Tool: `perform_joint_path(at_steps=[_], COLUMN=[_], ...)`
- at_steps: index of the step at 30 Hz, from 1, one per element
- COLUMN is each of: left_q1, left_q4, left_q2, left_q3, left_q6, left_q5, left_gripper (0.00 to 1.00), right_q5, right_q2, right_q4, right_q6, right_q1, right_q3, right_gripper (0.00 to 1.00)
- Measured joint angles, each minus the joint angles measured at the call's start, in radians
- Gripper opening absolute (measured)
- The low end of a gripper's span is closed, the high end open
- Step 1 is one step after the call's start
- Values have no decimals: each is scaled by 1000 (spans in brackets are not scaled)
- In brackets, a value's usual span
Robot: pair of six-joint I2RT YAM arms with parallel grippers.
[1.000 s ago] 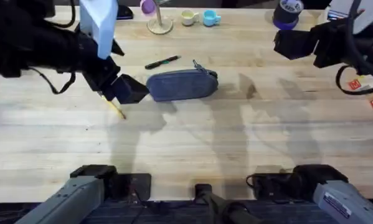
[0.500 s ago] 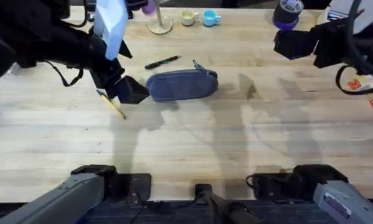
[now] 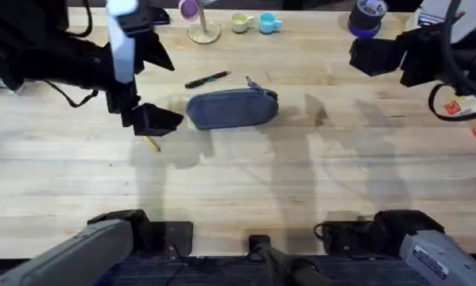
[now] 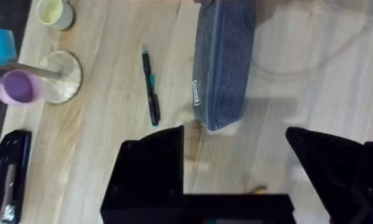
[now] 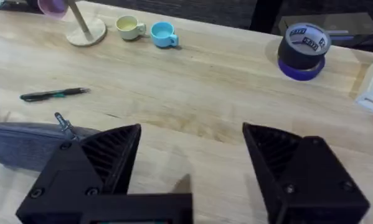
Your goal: Unzip the bag, pick up the pens from the table one at a time and place them inside, then zip the bag closed.
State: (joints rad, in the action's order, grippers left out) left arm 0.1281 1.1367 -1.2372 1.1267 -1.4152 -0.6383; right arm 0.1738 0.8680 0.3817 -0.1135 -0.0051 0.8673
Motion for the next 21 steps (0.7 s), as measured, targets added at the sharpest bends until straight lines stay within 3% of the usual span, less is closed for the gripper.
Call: perform_joint_path(at_steps=[7, 21], left_q1=[65, 67], left_q4=[15, -67], left_q2=[-126, -398], left_q3=[0, 0], left_q6=[-84, -104], left_q5=[-66, -83], left_gripper=[993, 993], right_q5=[0, 0], right_q2=[0, 0], right_q4=[0, 0], right_q6=[0, 0], right_q1=[0, 0], right_q3=[0, 0], right_gripper=[996, 995])
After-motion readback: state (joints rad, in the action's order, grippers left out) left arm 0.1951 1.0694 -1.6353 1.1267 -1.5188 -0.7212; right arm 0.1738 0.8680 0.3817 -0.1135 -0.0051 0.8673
